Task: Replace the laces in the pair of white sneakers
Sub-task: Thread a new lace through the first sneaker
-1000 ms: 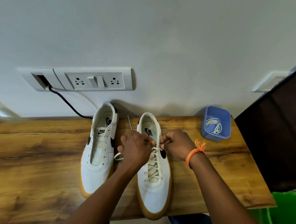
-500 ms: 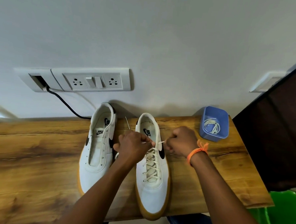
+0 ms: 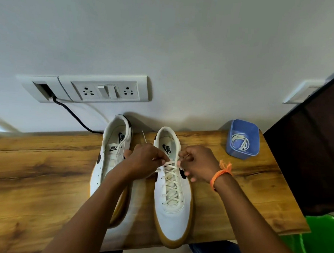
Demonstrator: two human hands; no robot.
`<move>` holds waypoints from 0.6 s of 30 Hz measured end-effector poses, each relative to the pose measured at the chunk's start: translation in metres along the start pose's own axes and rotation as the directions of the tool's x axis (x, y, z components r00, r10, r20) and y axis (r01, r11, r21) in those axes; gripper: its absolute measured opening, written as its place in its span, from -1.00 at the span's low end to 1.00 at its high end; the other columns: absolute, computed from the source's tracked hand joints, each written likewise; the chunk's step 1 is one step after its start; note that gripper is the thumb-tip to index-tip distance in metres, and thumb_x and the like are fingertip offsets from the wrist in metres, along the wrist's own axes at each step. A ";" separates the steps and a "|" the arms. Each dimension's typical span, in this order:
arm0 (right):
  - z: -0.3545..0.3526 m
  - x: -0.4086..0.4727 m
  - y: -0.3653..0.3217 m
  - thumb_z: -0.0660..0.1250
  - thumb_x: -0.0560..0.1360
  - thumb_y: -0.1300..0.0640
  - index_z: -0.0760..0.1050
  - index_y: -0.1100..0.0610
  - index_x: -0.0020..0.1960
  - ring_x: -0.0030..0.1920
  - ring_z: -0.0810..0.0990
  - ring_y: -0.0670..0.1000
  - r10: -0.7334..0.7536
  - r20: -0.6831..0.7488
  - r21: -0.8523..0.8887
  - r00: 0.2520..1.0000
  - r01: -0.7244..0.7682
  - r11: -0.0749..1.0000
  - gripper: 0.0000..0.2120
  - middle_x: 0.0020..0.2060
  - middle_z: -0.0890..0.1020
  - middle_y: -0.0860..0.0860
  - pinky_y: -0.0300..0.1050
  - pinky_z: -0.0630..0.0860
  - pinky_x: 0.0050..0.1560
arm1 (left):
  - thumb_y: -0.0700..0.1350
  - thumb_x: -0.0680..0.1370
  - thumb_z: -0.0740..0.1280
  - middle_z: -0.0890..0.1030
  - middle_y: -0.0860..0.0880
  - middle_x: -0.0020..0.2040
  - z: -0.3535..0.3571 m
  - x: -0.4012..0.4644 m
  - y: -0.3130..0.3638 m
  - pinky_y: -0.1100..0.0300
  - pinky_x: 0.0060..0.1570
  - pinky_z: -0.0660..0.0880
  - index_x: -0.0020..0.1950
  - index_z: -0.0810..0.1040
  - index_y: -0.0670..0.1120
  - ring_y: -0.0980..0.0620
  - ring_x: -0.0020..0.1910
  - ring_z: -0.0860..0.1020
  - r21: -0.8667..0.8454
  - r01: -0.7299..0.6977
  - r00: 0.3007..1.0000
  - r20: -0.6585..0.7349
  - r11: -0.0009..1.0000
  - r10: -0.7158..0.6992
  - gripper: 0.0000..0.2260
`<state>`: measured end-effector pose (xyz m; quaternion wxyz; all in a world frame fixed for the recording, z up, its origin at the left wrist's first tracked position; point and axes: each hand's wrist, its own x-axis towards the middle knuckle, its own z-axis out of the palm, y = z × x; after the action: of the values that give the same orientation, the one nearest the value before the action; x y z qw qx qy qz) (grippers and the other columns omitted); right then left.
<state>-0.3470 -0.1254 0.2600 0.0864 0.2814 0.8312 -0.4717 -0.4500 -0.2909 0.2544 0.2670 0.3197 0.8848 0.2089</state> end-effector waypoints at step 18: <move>-0.009 0.002 -0.003 0.46 0.39 0.21 0.62 0.12 0.03 -0.17 0.65 0.01 -0.075 -0.055 -0.119 0.996 0.068 0.991 -0.78 -0.12 0.68 0.01 -0.08 0.61 -0.06 | -0.05 0.59 0.34 0.52 0.19 -0.05 0.003 0.000 -0.001 -0.09 0.20 0.33 0.03 0.69 0.17 0.10 0.11 0.50 0.021 -0.015 0.999 -0.048 1.000 0.016 -0.84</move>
<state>-0.3492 -0.1182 0.2662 0.0608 0.2598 0.8691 -0.4165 -0.4484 -0.2912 0.2518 0.2405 0.3241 0.8906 0.2096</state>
